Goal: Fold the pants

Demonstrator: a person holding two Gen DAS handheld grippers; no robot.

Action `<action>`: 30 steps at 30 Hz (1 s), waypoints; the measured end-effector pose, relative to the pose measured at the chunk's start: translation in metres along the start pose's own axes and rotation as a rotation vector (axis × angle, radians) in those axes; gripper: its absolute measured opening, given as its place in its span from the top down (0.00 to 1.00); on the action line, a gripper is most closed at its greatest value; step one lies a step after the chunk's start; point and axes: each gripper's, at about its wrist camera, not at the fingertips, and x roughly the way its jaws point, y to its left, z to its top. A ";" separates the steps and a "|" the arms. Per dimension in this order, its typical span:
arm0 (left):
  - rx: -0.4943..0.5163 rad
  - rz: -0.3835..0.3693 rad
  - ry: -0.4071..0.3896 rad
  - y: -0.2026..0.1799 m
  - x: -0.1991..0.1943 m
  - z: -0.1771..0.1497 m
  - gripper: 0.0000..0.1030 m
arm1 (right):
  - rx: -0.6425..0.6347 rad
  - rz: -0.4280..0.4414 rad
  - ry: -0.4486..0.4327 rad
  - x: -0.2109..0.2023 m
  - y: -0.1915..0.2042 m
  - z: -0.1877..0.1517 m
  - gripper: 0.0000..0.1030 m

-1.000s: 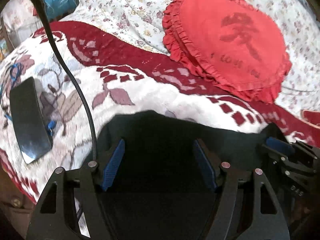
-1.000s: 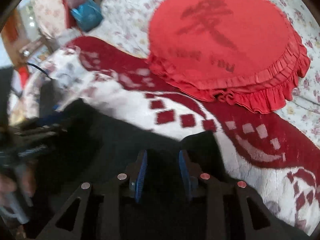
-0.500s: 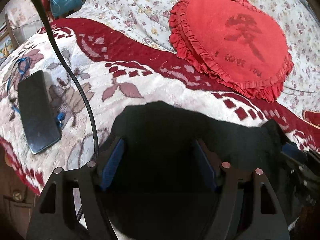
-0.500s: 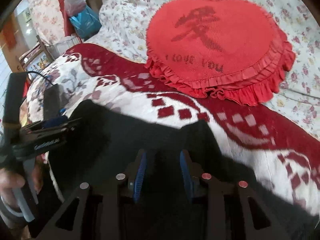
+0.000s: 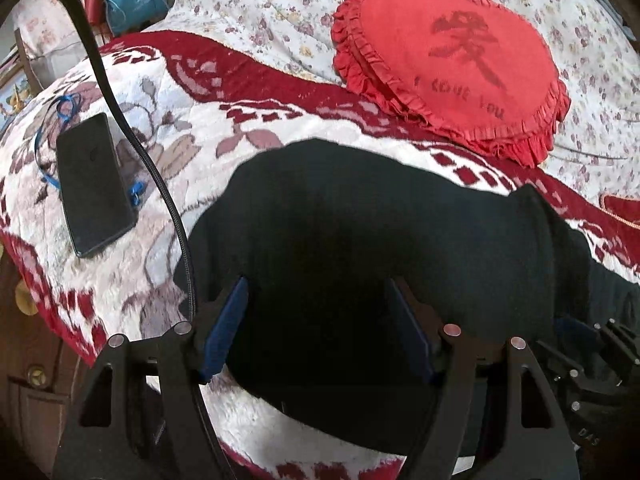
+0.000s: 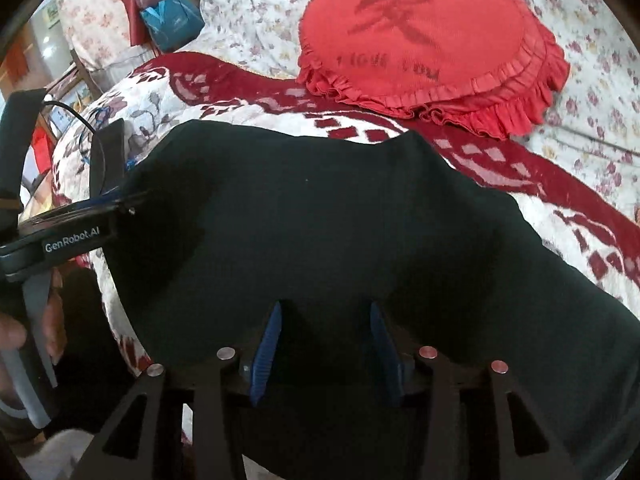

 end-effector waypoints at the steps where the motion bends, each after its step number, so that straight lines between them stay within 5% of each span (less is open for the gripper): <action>1: 0.000 0.000 0.000 -0.001 -0.001 -0.001 0.31 | 0.000 0.004 0.003 -0.002 0.000 0.000 0.55; 13: 0.063 -0.070 -0.054 -0.038 -0.038 -0.003 0.31 | 0.093 -0.063 -0.031 -0.042 -0.034 -0.029 0.52; 24: 0.202 -0.167 -0.038 -0.107 -0.049 -0.010 0.31 | 0.317 -0.169 -0.050 -0.086 -0.121 -0.083 0.52; 30: 0.265 -0.225 -0.017 -0.149 -0.047 -0.008 0.31 | 0.454 -0.134 -0.069 -0.112 -0.165 -0.114 0.52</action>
